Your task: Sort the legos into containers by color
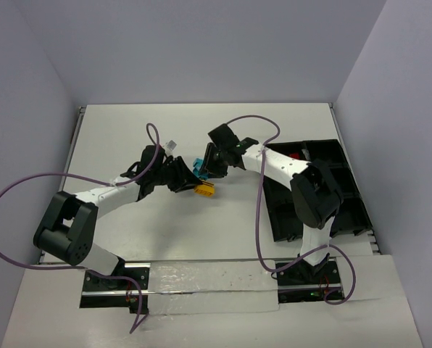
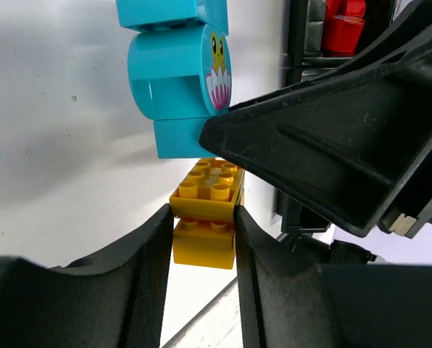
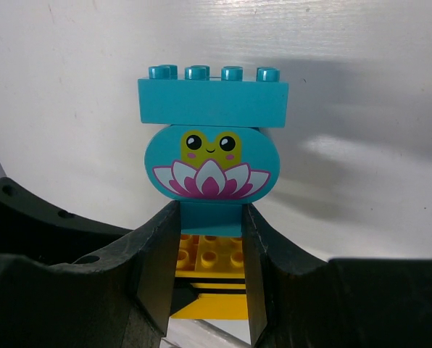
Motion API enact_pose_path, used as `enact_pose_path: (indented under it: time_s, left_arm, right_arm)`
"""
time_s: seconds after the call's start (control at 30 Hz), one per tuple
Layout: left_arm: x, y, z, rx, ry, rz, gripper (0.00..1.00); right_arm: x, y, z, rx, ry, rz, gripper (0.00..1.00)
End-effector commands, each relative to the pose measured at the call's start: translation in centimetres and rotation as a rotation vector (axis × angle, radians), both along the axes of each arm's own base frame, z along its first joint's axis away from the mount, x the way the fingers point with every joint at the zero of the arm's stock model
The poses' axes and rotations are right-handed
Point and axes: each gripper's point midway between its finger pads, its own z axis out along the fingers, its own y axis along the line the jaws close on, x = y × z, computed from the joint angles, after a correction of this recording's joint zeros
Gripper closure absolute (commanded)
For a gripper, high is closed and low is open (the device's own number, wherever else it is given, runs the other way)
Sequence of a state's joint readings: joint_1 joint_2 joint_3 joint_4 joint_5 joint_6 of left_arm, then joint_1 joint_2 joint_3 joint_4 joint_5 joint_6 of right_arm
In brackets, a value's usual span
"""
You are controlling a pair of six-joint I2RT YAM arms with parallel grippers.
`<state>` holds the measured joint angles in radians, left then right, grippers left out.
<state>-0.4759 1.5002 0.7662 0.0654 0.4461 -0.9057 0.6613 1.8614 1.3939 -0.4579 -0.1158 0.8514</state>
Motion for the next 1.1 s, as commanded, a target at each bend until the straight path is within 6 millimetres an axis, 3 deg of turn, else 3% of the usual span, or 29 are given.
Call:
enact_pose_path:
  time_s: [0.0, 0.33, 0.53, 0.73, 0.93, 1.07]
  left_arm:
    - [0.5, -0.6, 2.3, -0.038, -0.086, -0.036, 1.0]
    - [-0.6, 0.2, 1.8, 0.007, -0.066, -0.044, 1.0]
    - [-1.2, 3.5, 0.9, 0.172, -0.042, 0.03, 1.0]
    - [1.2, 8.4, 0.4, 0.31, 0.006, 0.262, 1.0]
    - [4.4, 8.3, 0.5, 0.289, 0.018, 0.304, 1.0]
    - [6.6, 7.2, -0.9, 0.268, 0.049, 0.274, 0.98]
  right_arm:
    - [0.7, -0.4, -0.2, -0.002, -0.029, -0.016, 0.77]
    - [1.0, -1.3, -1.2, -0.084, -0.044, -0.019, 0.77]
    - [1.2, -4.8, -2.1, -0.264, -0.088, -0.04, 0.74]
    - [-0.6, -7.3, -4.0, -0.358, -0.071, -0.018, 0.69]
    - [-1.7, -7.5, -4.4, -0.352, -0.065, 0.0, 0.57]
    - [-2.4, -7.3, -4.8, -0.348, -0.049, 0.021, 0.49]
